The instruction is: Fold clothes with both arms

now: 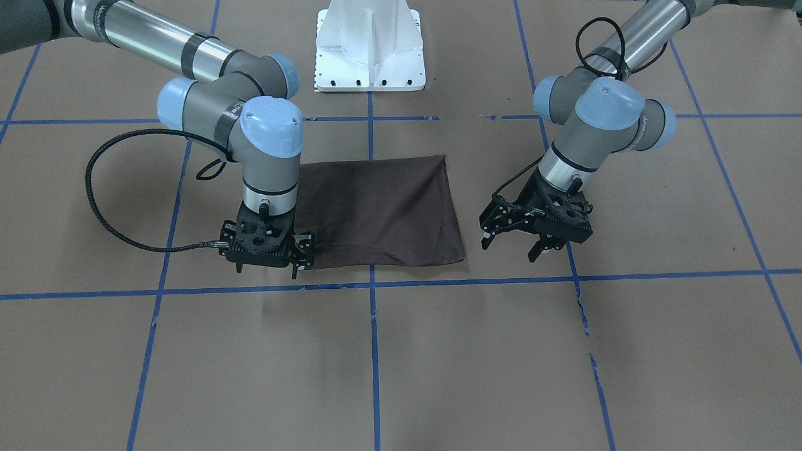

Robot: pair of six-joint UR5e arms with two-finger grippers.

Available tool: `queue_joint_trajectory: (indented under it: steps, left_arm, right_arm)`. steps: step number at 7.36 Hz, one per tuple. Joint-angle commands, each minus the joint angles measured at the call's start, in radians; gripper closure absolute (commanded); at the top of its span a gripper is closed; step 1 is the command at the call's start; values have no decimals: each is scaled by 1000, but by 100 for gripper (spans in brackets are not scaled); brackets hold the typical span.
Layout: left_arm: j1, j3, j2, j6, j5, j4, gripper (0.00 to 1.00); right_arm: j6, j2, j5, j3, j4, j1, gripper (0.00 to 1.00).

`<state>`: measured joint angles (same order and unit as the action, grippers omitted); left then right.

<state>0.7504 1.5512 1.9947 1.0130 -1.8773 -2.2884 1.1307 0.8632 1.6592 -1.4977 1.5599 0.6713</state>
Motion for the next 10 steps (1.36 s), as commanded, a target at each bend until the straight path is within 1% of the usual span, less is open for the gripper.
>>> queue_joint_trajectory:
  steps: [1,2,3,4,5,6,7,8,9,10]
  left_arm:
    - [0,77,-74,-14,-8,18,0]
    - [6,130,-109,-34,-37,67,0]
    - [32,185,-135,-141,-49,136,0]
    - [62,243,-211,-245,-49,164,0]
    - [117,289,-294,-357,-54,167,0]
    - [195,303,-360,-484,-77,167,0]
    - [287,303,-411,-620,-110,167,0]
    - [382,296,-450,-769,-152,171,0]
    - [523,282,-452,-818,-268,272,0]
    - [614,274,-442,-826,-377,415,0]
  right_arm:
    - [-145,87,164,-111,11,117,0]
    - [-334,173,230,-169,12,201,0]
    - [-461,262,304,-212,12,282,0]
    - [-624,352,348,-246,12,377,0]
    - [-802,432,403,-248,12,480,0]
    - [-1001,509,418,-240,12,584,0]
    - [-1151,566,463,-222,14,673,0]
    - [-1196,626,490,-210,14,736,0]
    - [-1201,713,488,-213,0,755,0]
    - [-1198,768,473,-201,0,767,0]
